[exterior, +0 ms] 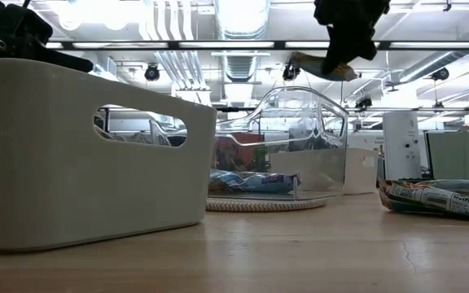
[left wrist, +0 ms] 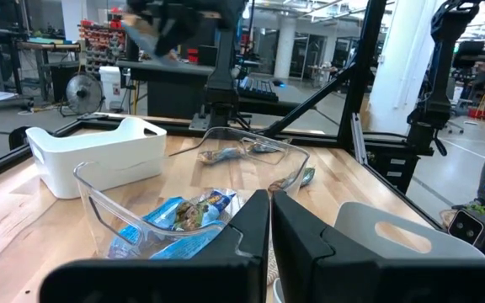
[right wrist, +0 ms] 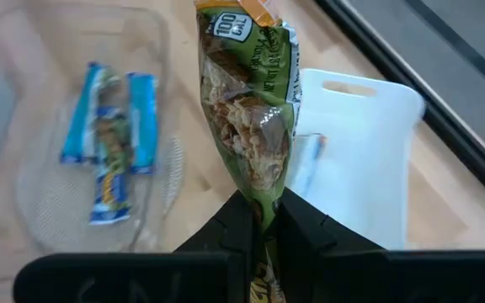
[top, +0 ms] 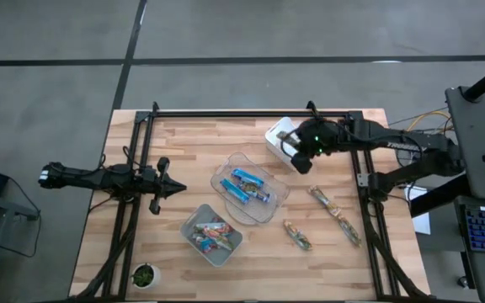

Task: Pick and place Granola Bars by type
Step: Put the yellow granola bar into the white bin

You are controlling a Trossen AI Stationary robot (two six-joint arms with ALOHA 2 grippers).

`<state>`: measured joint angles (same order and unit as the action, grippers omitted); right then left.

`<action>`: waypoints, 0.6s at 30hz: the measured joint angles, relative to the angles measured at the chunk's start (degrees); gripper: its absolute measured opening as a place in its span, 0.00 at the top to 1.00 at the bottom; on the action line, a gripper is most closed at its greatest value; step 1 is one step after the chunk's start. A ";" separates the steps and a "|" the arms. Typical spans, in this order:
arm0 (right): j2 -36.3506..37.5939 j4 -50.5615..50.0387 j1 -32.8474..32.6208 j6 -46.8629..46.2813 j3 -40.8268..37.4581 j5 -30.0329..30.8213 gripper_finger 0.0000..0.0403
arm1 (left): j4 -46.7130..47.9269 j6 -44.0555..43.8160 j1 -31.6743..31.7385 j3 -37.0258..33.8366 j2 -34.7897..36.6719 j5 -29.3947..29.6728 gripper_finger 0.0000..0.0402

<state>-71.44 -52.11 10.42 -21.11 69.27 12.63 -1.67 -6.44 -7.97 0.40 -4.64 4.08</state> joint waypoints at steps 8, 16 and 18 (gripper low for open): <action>-0.39 0.07 8.77 1.64 -0.15 -0.01 0.93 | 0.00 -0.01 -0.01 0.00 0.00 -0.01 1.00; -3.93 0.21 15.40 4.77 -0.19 -2.30 0.93 | 0.00 0.00 0.01 0.01 -0.01 -0.01 1.00; -5.51 0.39 16.49 5.06 -0.19 -2.39 0.93 | 0.00 0.00 -0.01 0.01 -0.01 0.01 1.00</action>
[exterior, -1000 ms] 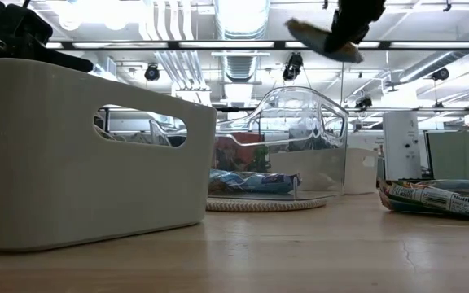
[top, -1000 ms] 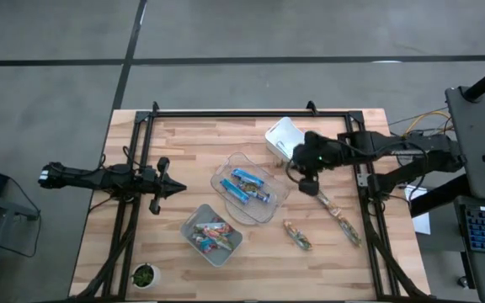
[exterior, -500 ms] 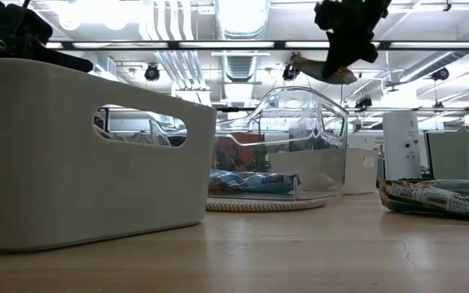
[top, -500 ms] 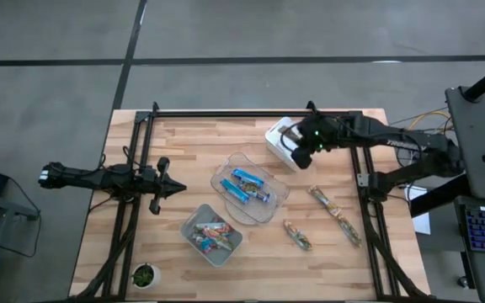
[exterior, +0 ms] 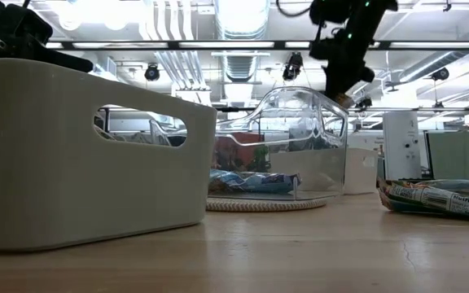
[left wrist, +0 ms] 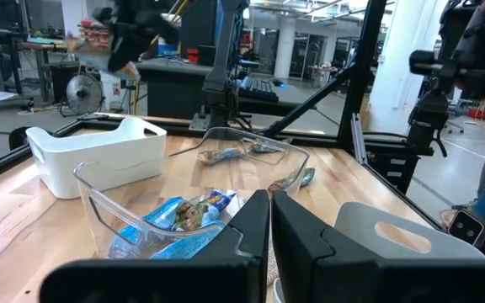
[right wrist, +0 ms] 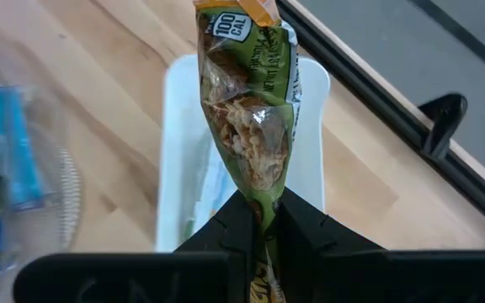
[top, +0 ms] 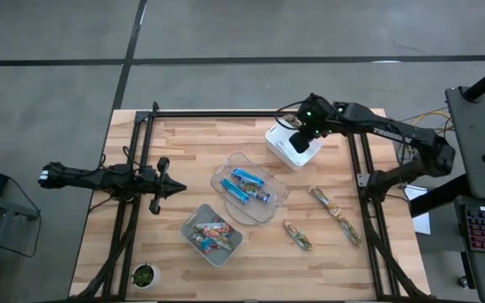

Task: Pick and place Granola Bars by type
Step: Put the yellow granola bar into the white bin

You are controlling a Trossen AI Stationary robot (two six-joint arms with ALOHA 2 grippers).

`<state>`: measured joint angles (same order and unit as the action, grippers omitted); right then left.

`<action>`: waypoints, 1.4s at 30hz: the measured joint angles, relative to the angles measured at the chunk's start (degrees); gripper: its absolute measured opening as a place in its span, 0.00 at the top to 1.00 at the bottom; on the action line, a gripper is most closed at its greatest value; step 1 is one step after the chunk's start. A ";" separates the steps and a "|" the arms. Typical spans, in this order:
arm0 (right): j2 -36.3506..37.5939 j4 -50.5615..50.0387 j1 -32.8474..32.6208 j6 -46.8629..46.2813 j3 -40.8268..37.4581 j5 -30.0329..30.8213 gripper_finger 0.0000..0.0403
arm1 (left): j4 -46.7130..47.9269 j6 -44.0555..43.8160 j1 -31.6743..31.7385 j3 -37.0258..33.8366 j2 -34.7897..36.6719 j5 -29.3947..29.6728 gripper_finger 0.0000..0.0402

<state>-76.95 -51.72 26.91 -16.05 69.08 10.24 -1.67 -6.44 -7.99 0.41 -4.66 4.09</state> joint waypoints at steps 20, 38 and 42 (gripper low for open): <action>-17.09 0.38 3.69 -6.08 0.00 -1.91 0.93 | 0.00 0.00 0.02 -0.01 0.00 -0.01 1.00; -21.42 0.64 4.03 -6.15 0.02 -2.10 0.93 | 0.00 0.00 0.00 0.00 0.01 -0.01 1.00; -21.42 0.90 4.05 -6.35 0.02 -4.31 0.93 | 0.00 0.00 0.02 -0.01 -0.01 -0.01 1.00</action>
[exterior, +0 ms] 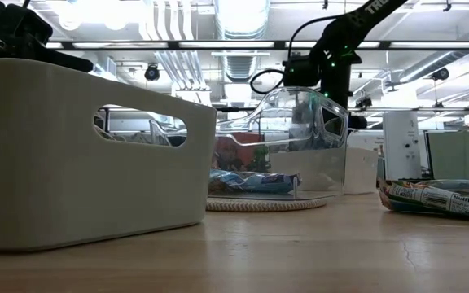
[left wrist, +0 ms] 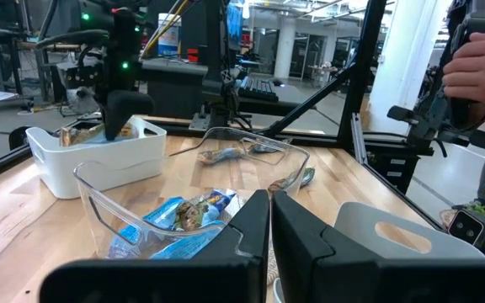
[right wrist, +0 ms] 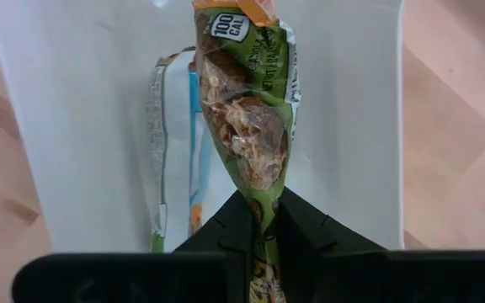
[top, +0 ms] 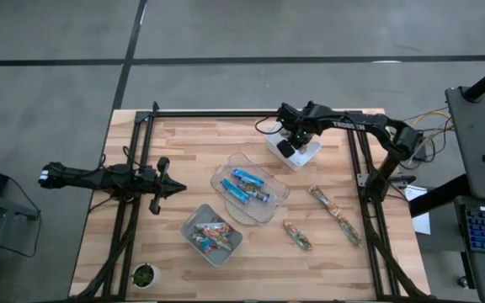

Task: Pick and place Granola Bars by type
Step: Put the yellow granola bar into the white bin

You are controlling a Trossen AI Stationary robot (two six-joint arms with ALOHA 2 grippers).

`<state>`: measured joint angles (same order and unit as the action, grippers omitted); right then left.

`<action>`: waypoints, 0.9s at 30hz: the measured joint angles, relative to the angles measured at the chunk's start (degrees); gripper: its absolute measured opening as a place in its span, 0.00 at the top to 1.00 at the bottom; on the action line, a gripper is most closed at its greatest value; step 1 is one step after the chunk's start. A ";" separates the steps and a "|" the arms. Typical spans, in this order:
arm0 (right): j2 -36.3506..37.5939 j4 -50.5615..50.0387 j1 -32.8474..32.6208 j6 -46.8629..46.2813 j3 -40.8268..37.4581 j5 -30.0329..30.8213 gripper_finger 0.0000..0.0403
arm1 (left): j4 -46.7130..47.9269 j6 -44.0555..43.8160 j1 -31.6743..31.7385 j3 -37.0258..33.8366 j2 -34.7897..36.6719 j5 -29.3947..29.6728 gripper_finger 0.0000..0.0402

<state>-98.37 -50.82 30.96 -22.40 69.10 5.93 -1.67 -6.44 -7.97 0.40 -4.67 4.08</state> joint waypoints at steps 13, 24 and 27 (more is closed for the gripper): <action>0.00 0.58 0.07 -0.72 -0.91 -0.65 0.66 | 0.00 0.00 0.00 0.00 0.02 0.00 1.00; 0.62 1.04 0.06 0.36 -0.98 -3.20 0.58 | 0.00 0.00 -0.01 0.01 0.00 0.00 1.00; 1.85 1.10 0.05 0.55 -0.96 -3.39 0.60 | 0.00 0.00 -0.01 0.01 0.02 0.02 1.00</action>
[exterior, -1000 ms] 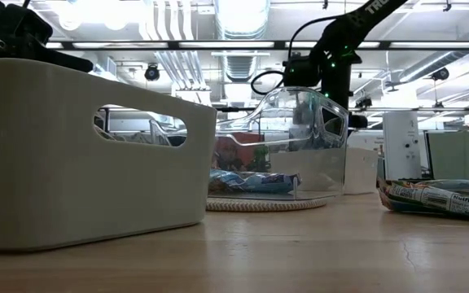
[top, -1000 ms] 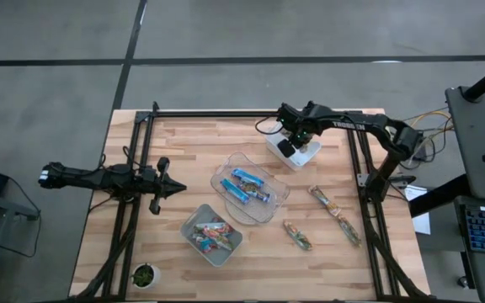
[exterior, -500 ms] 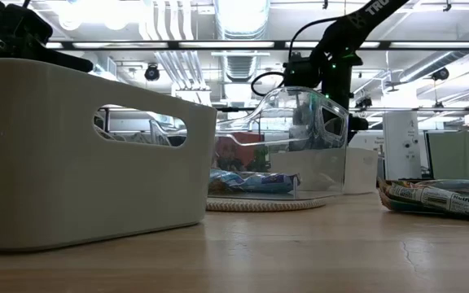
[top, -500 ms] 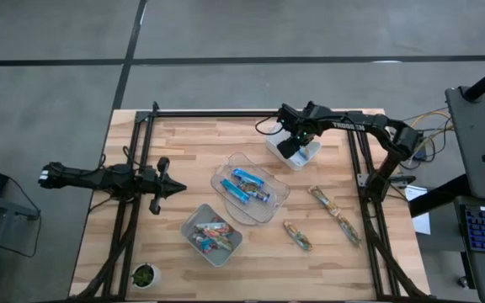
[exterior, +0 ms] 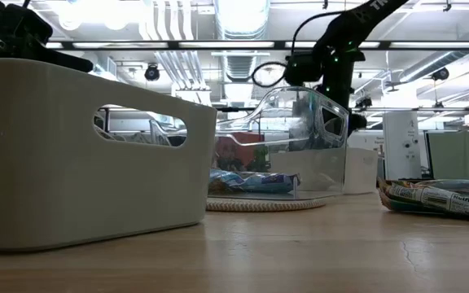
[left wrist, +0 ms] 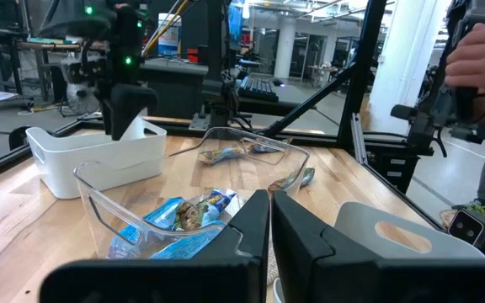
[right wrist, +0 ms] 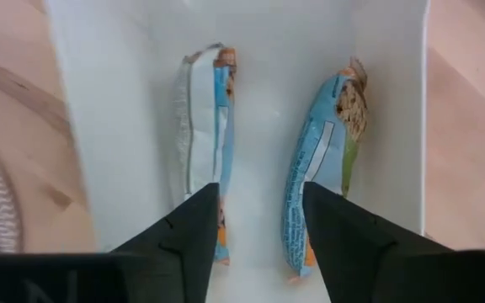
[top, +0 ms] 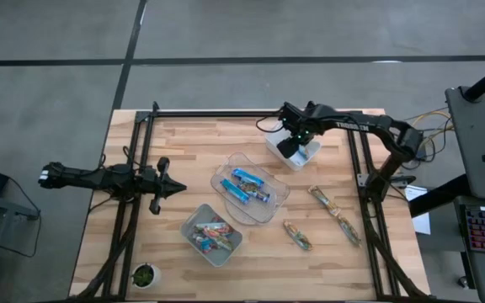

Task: Pick and place Granola Bars by type
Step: Put the yellow granola bar into the white bin

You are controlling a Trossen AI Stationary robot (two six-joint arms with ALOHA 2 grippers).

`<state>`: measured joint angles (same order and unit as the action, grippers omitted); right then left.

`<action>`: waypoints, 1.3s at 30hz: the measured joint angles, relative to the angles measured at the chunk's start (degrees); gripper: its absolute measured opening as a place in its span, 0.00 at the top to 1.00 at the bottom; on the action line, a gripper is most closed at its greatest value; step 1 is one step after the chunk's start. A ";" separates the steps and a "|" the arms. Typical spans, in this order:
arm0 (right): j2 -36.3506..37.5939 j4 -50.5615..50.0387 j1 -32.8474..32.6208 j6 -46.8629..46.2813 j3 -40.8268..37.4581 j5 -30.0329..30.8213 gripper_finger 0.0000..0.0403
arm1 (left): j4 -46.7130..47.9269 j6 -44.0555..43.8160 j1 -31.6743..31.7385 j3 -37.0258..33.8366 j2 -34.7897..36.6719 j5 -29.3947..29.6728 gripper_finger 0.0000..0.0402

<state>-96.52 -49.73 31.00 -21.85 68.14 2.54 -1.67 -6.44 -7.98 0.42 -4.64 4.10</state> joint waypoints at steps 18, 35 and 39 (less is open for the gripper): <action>12.22 0.19 -0.90 4.98 -0.67 -2.44 0.97 | 0.00 0.00 -0.01 -0.01 -0.02 -0.02 1.00; 27.30 0.16 -12.91 11.81 -1.92 -3.14 0.98 | 0.00 0.00 -0.01 0.00 -0.02 -0.02 1.00; 28.62 0.28 -18.12 11.41 -1.94 -3.18 0.98 | 0.00 0.00 0.00 0.00 -0.01 -0.02 1.00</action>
<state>-67.91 -49.45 12.89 -10.44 66.20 -0.64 -1.67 -6.44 -7.98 0.41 -4.65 4.08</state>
